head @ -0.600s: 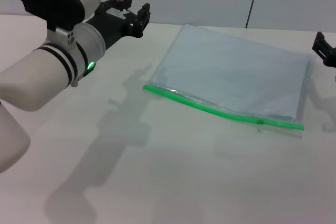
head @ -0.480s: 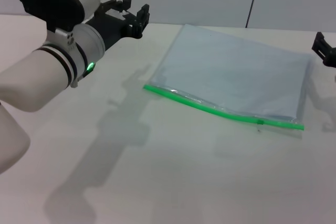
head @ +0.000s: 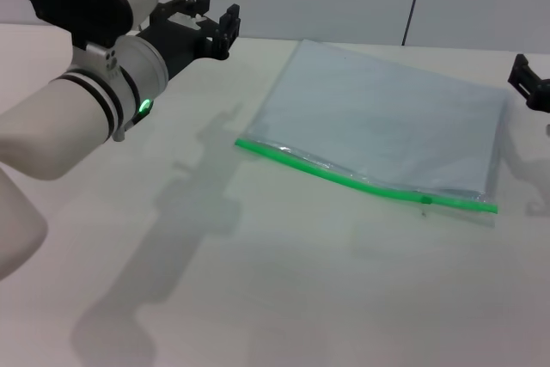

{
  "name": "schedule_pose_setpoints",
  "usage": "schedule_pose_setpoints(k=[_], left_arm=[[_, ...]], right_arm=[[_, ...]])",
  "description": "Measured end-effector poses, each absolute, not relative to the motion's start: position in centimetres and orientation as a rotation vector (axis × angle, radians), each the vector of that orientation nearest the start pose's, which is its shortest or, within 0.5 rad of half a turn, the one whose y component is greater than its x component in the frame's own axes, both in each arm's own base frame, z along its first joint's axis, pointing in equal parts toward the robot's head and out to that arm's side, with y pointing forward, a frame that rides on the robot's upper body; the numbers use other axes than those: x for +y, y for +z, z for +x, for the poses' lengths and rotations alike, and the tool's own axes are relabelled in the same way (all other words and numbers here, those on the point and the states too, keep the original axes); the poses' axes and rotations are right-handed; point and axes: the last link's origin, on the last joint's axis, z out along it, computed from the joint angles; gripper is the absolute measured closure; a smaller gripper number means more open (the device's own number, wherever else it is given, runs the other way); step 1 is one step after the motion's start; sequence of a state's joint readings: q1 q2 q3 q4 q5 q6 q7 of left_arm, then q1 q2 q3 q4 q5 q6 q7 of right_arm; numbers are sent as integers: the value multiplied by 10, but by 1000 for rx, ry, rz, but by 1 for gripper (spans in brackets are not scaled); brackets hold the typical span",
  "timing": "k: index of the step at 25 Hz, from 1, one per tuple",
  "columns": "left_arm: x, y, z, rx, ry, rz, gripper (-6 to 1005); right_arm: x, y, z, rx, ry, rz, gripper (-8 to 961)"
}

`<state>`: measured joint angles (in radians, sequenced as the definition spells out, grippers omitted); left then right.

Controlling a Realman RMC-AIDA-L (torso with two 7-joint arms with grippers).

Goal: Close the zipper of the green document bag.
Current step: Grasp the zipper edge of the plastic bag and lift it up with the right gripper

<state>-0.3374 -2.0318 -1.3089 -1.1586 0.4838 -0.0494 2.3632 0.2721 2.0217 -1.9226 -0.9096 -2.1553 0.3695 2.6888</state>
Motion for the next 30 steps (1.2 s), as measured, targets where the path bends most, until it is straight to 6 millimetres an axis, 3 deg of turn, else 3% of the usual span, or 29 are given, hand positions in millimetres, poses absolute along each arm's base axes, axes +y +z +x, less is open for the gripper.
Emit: schedule_pose_setpoints(k=[11,20,27,30], left_arm=[[399,-10,-197,-600,-509,-1918,585],[396,-6,-206,-648,-517,-1897,586],[394,-3,-213,-676,-515,-1886,586],[393,-2,-215,-682,-515,-1882,585]], right_arm=[[372,-20,264,709,385,-1828,75],[339,-10,252,507,132,-2055,75],[322,-32,250,379,-86,-2237,75],[315,-33,246,340,-145,-2304,75]])
